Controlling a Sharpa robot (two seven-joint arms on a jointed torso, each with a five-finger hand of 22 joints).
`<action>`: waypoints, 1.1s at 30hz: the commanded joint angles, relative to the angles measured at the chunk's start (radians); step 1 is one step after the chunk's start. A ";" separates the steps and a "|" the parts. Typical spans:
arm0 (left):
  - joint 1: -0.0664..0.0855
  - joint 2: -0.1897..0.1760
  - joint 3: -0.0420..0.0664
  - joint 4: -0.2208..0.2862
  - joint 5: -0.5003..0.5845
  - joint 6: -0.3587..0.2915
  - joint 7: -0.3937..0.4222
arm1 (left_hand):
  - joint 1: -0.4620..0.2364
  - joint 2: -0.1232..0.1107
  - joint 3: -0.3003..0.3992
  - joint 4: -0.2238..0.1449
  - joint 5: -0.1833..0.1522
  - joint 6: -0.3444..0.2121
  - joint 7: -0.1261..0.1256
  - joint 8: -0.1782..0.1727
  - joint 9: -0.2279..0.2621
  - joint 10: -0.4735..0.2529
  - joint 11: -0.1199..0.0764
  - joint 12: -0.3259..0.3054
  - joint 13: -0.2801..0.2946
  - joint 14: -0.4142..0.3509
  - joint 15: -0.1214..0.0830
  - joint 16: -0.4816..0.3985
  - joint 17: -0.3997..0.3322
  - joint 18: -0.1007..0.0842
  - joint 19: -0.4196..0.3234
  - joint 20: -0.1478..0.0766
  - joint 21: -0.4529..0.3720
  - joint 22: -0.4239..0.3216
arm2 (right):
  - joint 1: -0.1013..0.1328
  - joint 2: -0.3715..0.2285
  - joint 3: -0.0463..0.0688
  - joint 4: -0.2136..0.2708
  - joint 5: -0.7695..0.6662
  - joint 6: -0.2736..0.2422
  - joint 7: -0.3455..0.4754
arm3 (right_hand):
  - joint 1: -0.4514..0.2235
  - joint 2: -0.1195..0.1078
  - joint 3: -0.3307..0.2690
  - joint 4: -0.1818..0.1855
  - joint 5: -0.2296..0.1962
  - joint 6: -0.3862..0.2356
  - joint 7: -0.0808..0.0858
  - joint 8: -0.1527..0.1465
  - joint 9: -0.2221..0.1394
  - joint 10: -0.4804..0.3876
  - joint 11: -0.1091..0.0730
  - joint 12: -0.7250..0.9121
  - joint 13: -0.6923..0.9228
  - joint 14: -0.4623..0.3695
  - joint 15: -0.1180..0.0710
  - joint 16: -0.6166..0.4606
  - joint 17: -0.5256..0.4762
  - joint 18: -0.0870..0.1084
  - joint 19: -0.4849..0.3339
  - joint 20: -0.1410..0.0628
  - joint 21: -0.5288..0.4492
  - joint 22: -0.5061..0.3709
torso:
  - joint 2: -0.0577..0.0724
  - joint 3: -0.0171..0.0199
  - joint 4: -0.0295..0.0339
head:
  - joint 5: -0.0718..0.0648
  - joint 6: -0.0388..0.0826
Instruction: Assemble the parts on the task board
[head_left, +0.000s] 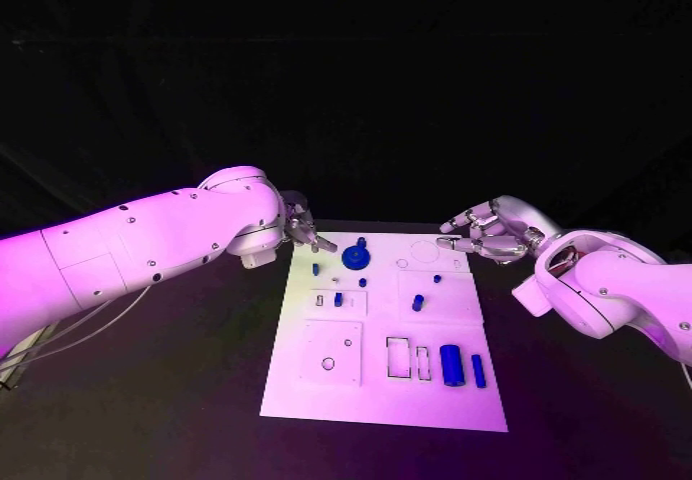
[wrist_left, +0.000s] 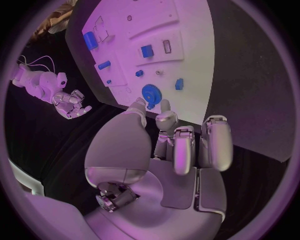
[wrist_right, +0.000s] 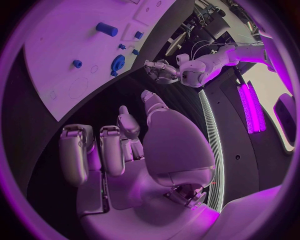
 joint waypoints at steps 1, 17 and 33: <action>0.003 0.015 -0.001 -0.028 -0.031 0.022 0.003 | 0.006 0.011 -0.009 0.000 -0.001 -0.020 0.007 -0.021 -0.024 -0.021 0.005 -0.018 -0.018 0.097 0.012 -0.007 0.248 0.015 -0.008 0.006 -0.009 0.032 | -0.001 0.001 0.000 0.000 -0.003 0.018 0.006 | -0.006 0.004 -0.006 0.002 0.003 -0.002 -0.003 0.006 -0.001 -0.007 -0.001 -0.005 0.000 0.072 -0.006 -0.006 0.115 0.007 0.034 -0.005 -0.005 0.195 | 0.001 -0.0002 0.0007 | 0.006 0.000; -0.001 0.096 -0.029 -0.183 -0.075 0.085 0.014 | 0.018 0.027 -0.029 0.001 -0.001 -0.015 0.018 -0.049 -0.076 -0.039 0.016 -0.031 -0.039 0.095 0.023 -0.012 0.244 0.017 -0.014 0.018 -0.016 0.024 | -0.001 0.005 0.000 0.000 -0.003 0.023 0.006 | -0.006 0.007 -0.005 0.003 0.004 -0.002 -0.003 0.006 -0.001 -0.008 -0.001 -0.006 -0.001 0.072 -0.007 -0.007 0.115 0.007 0.034 -0.005 -0.006 0.194 | 0.003 -0.0011 -0.0007 | 0.010 -0.010; -0.010 0.131 -0.035 -0.221 -0.062 0.169 0.008 | 0.003 0.057 -0.045 0.002 -0.001 0.005 0.014 -0.050 -0.101 -0.033 0.014 -0.016 -0.032 0.095 0.022 -0.011 0.244 0.015 -0.005 0.019 -0.009 0.038 | -0.001 0.006 0.000 0.000 -0.004 0.019 0.006 | -0.005 0.011 -0.005 0.003 0.005 -0.002 -0.003 0.006 -0.002 -0.009 -0.001 -0.007 -0.002 0.072 -0.007 -0.007 0.114 0.007 0.033 -0.005 -0.007 0.193 | 0.000 0.0002 0.0000 | 0.010 -0.013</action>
